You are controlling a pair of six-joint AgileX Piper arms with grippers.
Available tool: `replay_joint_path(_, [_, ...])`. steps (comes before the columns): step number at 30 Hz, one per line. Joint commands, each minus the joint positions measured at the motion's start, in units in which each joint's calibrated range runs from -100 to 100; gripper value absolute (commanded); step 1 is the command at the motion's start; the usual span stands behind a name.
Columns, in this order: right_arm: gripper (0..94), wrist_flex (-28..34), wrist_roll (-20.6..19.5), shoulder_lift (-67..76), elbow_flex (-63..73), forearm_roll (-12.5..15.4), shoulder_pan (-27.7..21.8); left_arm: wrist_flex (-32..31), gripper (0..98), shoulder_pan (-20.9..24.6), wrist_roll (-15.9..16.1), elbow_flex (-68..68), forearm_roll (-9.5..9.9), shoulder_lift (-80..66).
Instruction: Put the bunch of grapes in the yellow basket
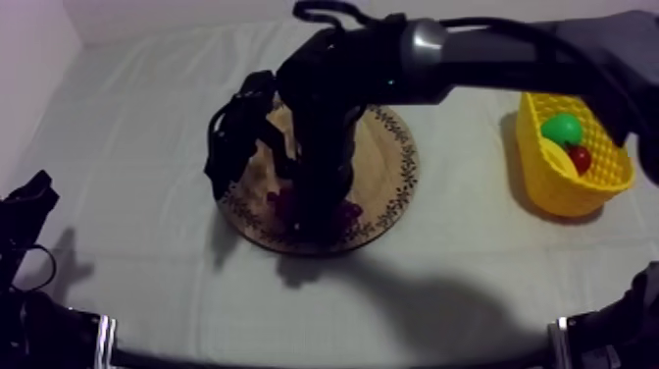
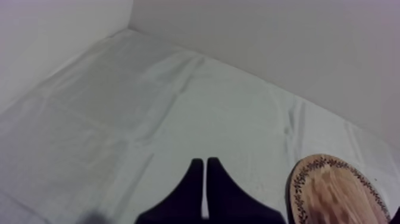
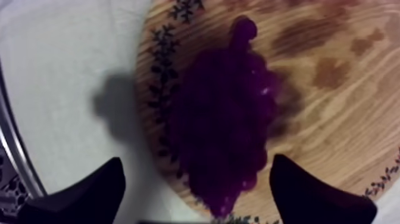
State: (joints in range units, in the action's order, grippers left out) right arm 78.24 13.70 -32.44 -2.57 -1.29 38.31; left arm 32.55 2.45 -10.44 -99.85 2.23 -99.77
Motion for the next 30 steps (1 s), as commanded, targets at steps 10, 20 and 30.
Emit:
replay_joint_path(10, [70.7,-0.7,-0.16,-8.35,6.4,-0.28,-0.54,0.03,0.0,-0.02,0.01,-0.04,0.04,0.03])
replay_joint_path(20, [31.6,-0.42,-0.5,-10.03,8.7,-0.32,-1.36,0.03,0.0,-0.02,0.01,-0.04,0.04,0.03])
replay_joint_path(30, [23.4,0.6,-0.59,-4.46,6.98,-1.3,-1.47,0.03,0.0,-0.02,0.01,-0.04,0.04,0.03])
